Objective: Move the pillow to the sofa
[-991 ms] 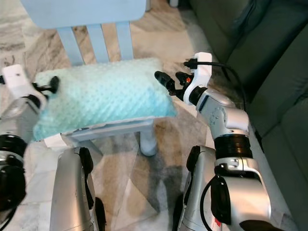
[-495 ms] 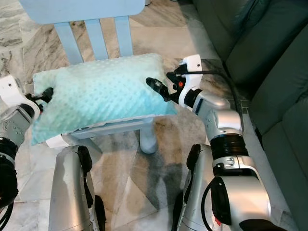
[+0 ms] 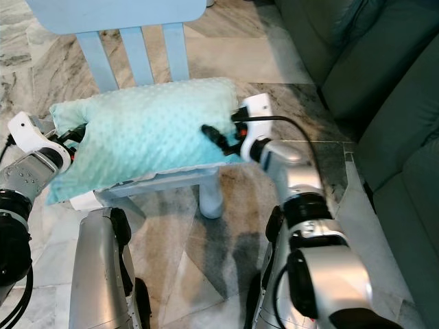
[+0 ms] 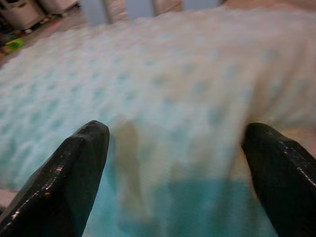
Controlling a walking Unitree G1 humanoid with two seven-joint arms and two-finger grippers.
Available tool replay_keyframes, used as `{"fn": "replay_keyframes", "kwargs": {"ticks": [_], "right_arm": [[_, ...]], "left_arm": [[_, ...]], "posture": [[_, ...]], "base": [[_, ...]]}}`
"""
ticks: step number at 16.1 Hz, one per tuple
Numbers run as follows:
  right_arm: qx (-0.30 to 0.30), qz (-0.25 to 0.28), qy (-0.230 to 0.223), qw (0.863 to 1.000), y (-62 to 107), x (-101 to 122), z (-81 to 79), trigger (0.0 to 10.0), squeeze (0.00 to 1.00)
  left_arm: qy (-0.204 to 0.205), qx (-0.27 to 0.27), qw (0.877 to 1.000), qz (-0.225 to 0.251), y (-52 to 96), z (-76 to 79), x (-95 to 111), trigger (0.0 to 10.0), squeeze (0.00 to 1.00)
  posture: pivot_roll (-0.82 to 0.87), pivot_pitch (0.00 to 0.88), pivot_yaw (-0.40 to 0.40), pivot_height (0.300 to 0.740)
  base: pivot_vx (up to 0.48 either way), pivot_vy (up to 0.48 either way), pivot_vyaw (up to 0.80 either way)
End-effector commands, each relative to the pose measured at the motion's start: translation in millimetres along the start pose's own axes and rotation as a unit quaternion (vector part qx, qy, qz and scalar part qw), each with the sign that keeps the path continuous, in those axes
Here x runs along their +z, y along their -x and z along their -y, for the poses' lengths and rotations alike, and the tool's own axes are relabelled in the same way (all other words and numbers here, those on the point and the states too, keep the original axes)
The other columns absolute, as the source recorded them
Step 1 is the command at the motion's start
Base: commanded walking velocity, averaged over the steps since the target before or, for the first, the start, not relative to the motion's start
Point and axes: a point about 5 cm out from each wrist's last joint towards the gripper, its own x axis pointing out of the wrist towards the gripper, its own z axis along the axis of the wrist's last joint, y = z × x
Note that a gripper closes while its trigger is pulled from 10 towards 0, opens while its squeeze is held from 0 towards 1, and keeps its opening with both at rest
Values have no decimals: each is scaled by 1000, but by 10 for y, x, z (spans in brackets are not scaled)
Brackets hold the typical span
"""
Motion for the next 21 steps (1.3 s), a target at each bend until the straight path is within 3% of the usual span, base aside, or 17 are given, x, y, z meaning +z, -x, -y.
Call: {"fn": "replay_keyframes", "kwargs": {"ticks": [1,2,4,5,6,7,13,18,21], "right_arm": [[27,-6,0,1000,-66,-23,-102,10000,0],[43,-9,-4,999,-100,-54,-166,10000,0],[91,-6,-19,996,-136,-83,-293,824,0],[106,0,-21,994,-140,-69,-335,0,0],[110,1,-21,994,-136,-64,-346,0,0],[115,4,-22,993,-116,-59,-355,0,0],[117,4,-25,993,-49,-103,-372,0,0],[118,-4,-24,993,-60,-135,-418,0,0],[111,-33,1,993,-53,-221,-435,0,0]], "left_arm": [[16,-15,999,-50,-13,20,-192,10000,0],[25,-33,996,-73,-12,47,-263,10000,0],[35,-70,990,-114,3,92,-379,10000,0],[50,-115,982,-142,29,145,-433,10000,0],[61,-138,976,-154,45,171,-452,4627,0],[72,-166,968,-174,82,176,-487,0,0],[70,-177,966,-176,127,125,-469,0,0],[46,-160,974,-152,122,72,-426,0,0],[41,-148,978,-144,130,14,-419,0,0]], "posture": [[-55,290,4,380],[-55,290,4,380],[-56,291,3,380],[-58,292,3,380],[-59,292,2,380],[-61,291,1,380],[-61,289,-1,380],[-57,296,-2,380],[-59,293,-1,380]], "base": [[0,0,0],[0,0,0],[0,0,0],[0,0,0],[0,0,0],[0,0,0],[0,0,0],[0,0,0],[0,0,0]]}}
